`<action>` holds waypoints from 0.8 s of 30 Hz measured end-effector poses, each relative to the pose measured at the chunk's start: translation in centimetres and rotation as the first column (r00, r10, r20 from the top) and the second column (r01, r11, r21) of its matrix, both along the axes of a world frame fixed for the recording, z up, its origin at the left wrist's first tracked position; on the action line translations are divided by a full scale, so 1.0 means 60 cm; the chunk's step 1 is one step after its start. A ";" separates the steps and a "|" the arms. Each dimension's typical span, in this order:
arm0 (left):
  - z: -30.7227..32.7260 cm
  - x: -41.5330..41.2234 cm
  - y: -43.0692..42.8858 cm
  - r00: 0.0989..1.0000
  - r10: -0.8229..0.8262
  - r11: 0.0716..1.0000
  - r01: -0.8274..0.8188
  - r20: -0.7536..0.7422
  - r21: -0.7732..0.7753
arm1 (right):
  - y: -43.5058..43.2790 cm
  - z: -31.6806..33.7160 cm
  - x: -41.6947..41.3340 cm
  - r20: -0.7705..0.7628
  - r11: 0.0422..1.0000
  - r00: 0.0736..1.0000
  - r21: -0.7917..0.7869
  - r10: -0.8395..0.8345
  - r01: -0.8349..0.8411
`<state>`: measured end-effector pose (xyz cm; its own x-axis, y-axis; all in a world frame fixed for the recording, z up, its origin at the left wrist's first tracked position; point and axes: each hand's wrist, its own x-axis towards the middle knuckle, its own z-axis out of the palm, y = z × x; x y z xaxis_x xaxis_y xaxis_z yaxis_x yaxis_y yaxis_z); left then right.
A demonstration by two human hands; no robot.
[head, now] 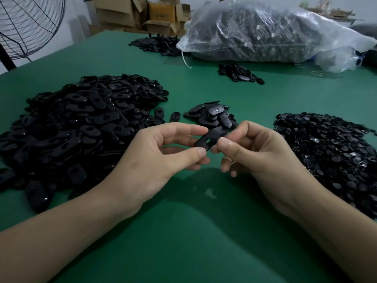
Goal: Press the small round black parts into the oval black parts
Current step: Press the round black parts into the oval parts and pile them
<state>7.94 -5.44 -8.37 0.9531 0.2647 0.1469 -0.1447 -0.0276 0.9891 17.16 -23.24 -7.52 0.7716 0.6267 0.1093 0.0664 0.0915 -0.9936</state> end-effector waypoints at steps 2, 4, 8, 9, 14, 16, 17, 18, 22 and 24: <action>-0.003 0.000 -0.001 1.000 -0.007 1.000 0.007 0.007 0.006 | 0.000 -0.004 0.002 0.006 0.999 0.999 -0.017 -0.032 0.032; -0.007 0.000 0.000 1.000 -0.016 1.000 0.016 0.005 0.005 | 0.000 -0.004 0.003 -0.023 0.999 0.999 0.002 -0.042 0.042; -0.011 -0.001 0.003 1.000 -0.025 1.000 0.025 0.010 -0.007 | -0.002 0.002 0.005 -0.087 0.999 0.996 0.044 -0.002 0.005; -0.012 -0.001 0.002 1.000 -0.023 1.000 0.023 0.012 -0.004 | -0.003 0.002 0.005 -0.103 0.999 0.995 0.047 0.009 -0.004; -0.011 -0.001 0.000 0.999 -0.024 1.000 0.024 0.024 0.005 | -0.003 0.002 0.005 -0.174 0.998 0.984 0.049 0.037 -0.029; -0.009 -0.001 -0.001 1.000 -0.019 1.000 0.019 0.023 -0.008 | -0.005 0.002 0.003 -0.193 0.998 0.980 0.033 0.055 -0.050; -0.009 -0.001 -0.001 1.000 -0.014 1.000 0.014 0.021 -0.020 | -0.005 0.002 0.003 -0.203 0.998 0.977 0.027 0.065 -0.061; -0.008 0.000 -0.001 1.000 -0.008 1.000 0.008 0.018 -0.030 | -0.005 0.002 0.003 -0.213 0.997 0.974 0.022 0.072 -0.069; -0.007 0.000 -0.002 1.000 -0.012 1.000 0.013 0.021 -0.027 | -0.005 0.001 0.002 -0.263 0.997 0.961 0.035 0.081 -0.075; -0.006 -0.001 -0.004 0.999 -0.029 0.999 0.030 0.033 -0.019 | -0.005 0.003 0.003 -0.295 0.995 0.951 0.053 0.093 -0.081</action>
<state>7.86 -5.66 -8.71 0.9552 0.2399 0.1734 -0.1777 -0.0038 0.9841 17.32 -23.55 -7.34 0.7152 0.6930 -0.0906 -0.2412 0.1231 -0.9626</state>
